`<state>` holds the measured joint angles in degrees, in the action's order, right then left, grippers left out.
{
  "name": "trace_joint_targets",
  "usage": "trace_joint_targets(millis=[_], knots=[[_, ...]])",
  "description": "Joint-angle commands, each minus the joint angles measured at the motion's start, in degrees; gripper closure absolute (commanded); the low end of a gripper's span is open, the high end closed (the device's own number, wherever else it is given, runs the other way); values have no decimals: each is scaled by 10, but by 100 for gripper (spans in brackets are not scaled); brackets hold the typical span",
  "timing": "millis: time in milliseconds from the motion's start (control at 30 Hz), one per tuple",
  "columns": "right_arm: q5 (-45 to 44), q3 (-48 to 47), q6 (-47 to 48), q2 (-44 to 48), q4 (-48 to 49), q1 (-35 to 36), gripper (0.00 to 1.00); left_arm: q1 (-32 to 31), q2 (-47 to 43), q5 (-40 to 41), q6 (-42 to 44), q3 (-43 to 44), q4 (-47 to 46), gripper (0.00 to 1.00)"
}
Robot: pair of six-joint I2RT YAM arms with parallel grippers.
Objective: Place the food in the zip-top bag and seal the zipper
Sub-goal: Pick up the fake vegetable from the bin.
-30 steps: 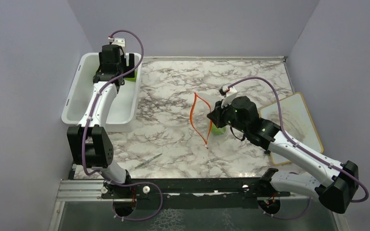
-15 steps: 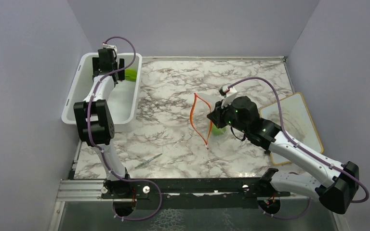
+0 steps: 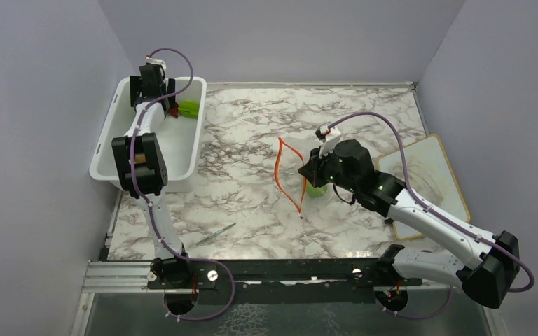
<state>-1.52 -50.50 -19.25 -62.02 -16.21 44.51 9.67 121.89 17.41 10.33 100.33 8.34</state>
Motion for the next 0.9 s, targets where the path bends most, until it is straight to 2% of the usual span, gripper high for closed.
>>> trace_joint_targets(millis=[0, 267, 367, 600, 867], knots=[[18, -27, -1, -9, 14, -1, 99, 3, 33, -5, 7, 60, 14, 2], [12, -43, 13, -9, 13, -2, 99, 4, 60, -11, -3, 80, 23, 2], [9, -40, 14, -6, 18, -1, 99, 5, 74, -37, -3, 81, 27, 2], [23, -18, 4, 1, 18, -1, 99, 6, 104, 10, -5, 87, 30, 2], [18, -4, -3, 12, 19, -1, 99, 8, 104, 29, 7, 61, 4, 11]])
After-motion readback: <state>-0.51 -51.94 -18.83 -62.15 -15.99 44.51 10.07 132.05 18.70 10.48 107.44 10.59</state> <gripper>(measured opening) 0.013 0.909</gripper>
